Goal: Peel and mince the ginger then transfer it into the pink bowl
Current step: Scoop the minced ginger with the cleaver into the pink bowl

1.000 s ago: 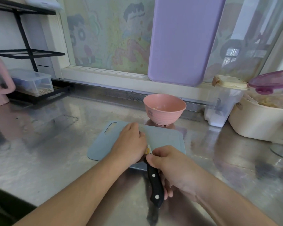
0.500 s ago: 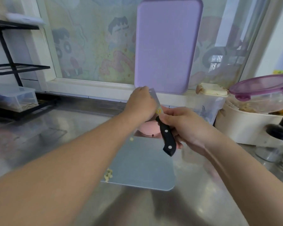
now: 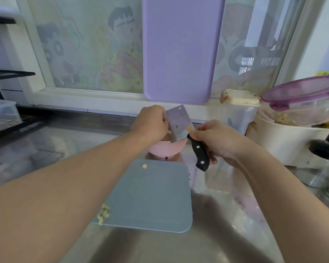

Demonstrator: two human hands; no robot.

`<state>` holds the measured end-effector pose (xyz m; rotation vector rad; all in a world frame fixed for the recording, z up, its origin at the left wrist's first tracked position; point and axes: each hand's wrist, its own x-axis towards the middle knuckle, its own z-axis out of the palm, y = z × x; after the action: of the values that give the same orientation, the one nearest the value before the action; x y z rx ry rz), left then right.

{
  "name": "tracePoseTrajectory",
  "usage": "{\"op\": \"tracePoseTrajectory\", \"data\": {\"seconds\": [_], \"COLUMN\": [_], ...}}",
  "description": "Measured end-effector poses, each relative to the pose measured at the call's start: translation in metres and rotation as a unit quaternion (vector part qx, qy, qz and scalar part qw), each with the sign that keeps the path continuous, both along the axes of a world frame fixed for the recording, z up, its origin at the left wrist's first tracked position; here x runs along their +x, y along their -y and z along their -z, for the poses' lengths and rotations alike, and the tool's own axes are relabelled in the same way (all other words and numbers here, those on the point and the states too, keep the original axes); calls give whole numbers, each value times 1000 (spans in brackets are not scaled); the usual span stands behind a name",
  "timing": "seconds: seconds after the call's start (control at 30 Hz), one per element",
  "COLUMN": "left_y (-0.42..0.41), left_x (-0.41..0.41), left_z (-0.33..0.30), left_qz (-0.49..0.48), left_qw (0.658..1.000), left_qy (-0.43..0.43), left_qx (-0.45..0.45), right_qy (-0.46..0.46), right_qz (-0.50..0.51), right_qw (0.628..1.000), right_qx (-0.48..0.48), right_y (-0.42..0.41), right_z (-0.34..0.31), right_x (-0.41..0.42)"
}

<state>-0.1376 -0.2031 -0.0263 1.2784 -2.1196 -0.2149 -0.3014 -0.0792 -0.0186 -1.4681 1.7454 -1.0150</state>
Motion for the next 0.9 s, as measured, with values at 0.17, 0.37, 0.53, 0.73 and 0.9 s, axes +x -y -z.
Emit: {"op": "tracePoseTrajectory", "data": {"seconds": [0.17, 0.37, 0.53, 0.73, 0.9], "left_y": [-9, -26, -21, -23, -34], "left_x": [14, 26, 30, 39, 62], "left_z": [-2, -2, 5, 7, 9], "left_qz": [-7, 91, 54, 43, 8], "left_qw": [998, 991, 997, 995, 963], "left_qy": [-41, -87, -26, -83, -268], "left_qx": [48, 48, 47, 27, 1], "right_qy": [10, 5, 9, 41, 78], "right_qz": [7, 12, 17, 41, 31], "right_qw": [1000, 1000, 1000, 998, 996], "right_qx": [-8, -10, -12, -16, -14], "right_y": [-5, -8, -8, -7, -8], "right_z": [-2, -1, 0, -1, 0], "right_x": [2, 7, 9, 6, 8]}}
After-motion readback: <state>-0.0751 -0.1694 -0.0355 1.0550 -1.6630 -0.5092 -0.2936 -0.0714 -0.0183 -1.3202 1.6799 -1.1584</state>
